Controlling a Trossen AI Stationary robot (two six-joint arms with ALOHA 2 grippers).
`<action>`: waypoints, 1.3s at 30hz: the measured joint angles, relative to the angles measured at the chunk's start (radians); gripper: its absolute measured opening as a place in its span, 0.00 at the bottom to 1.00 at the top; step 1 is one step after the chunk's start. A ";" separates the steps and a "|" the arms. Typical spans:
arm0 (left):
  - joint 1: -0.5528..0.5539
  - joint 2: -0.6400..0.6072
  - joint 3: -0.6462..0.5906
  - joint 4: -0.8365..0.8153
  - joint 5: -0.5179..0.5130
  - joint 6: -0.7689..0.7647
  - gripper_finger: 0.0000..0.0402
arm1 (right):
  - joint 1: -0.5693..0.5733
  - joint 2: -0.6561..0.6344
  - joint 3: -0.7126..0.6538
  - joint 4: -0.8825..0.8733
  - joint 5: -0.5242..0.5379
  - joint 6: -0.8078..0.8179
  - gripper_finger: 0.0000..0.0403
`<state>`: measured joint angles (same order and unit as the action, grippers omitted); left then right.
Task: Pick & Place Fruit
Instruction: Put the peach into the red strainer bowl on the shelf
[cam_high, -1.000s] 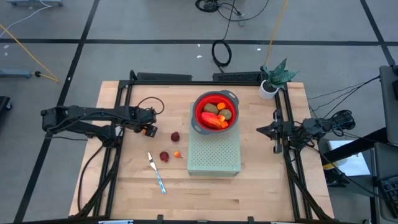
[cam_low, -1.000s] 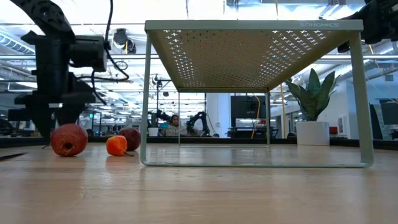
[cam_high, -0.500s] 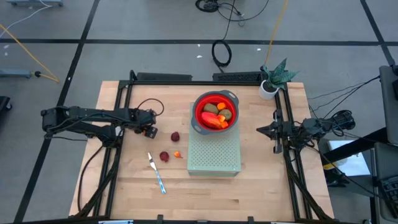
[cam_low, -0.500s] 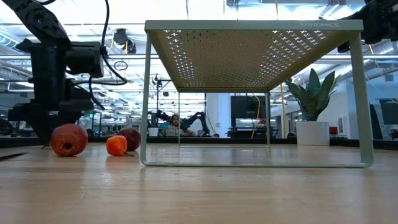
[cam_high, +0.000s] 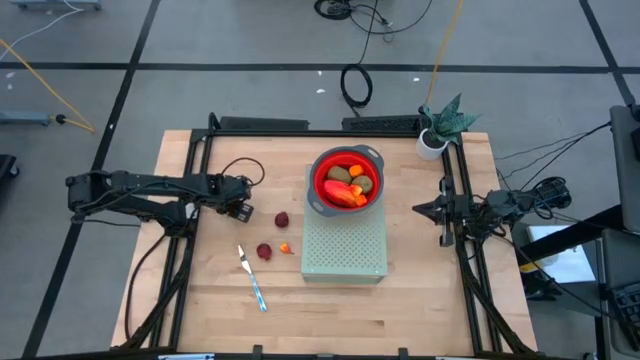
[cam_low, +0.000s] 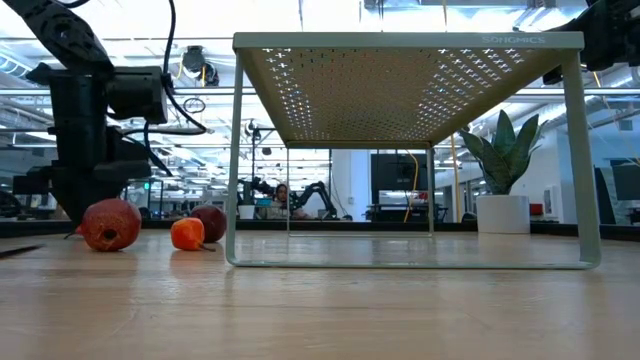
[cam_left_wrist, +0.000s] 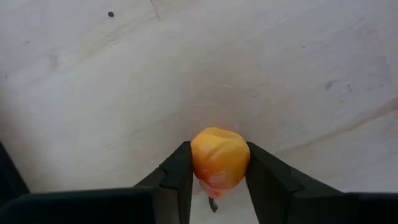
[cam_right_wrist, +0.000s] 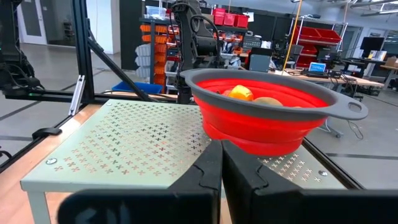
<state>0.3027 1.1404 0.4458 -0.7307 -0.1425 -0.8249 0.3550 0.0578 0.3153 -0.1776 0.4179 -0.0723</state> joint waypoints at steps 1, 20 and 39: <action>0.000 0.000 0.000 0.000 0.003 -0.008 0.28 | 0.000 0.000 0.000 0.000 0.000 0.000 0.00; -0.019 -0.279 0.001 0.030 0.529 0.128 0.26 | 0.000 0.000 0.001 0.000 0.000 0.000 0.00; -0.152 -0.541 0.001 0.959 0.299 0.211 0.26 | 0.000 0.000 0.001 0.000 -0.001 -0.048 0.00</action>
<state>0.1508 0.5991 0.4469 0.2281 0.1564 -0.6136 0.3550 0.0578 0.3161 -0.1776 0.4171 -0.1202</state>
